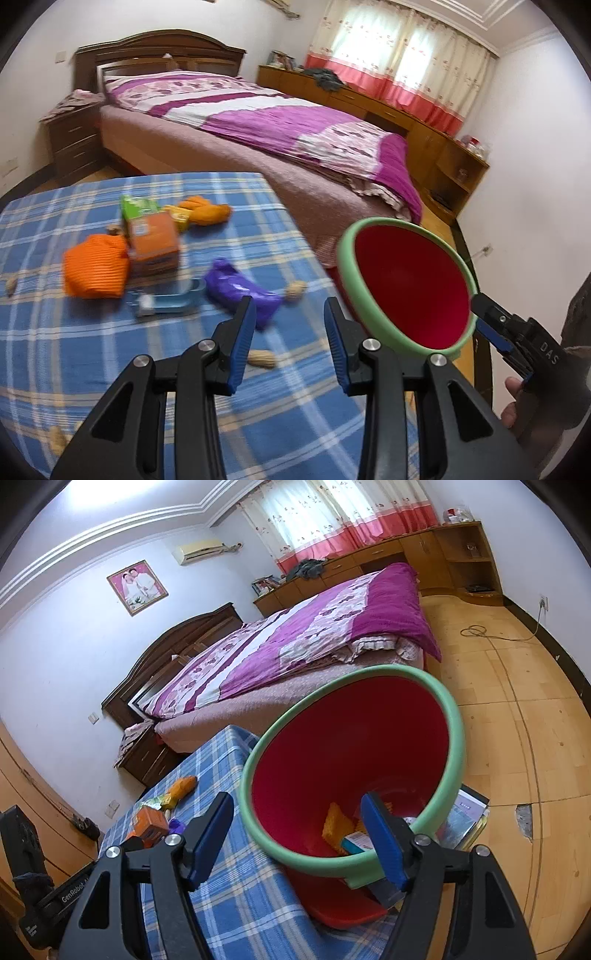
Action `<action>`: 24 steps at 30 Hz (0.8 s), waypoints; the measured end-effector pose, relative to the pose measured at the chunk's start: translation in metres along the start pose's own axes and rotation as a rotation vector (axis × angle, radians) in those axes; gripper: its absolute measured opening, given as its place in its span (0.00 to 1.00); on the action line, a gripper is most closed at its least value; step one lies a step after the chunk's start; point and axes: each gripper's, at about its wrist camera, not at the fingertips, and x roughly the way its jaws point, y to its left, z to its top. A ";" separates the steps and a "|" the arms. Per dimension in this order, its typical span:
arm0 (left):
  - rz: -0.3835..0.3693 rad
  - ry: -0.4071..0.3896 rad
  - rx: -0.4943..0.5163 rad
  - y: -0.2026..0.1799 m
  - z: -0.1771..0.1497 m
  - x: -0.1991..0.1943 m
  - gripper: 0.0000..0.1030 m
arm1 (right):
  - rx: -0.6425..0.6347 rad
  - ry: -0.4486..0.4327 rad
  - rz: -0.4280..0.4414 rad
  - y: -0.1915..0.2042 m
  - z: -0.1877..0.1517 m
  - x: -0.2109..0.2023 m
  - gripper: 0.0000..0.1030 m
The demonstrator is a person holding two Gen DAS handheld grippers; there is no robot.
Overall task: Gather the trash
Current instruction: 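Move both open tools back over the table items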
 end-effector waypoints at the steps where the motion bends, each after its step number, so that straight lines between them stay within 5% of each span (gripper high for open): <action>1: 0.012 -0.004 -0.008 0.005 0.000 -0.002 0.37 | -0.003 0.003 0.001 0.002 -0.001 0.001 0.73; 24: 0.290 -0.007 -0.075 0.118 0.025 0.006 0.55 | -0.086 0.094 0.005 0.049 -0.019 0.033 0.73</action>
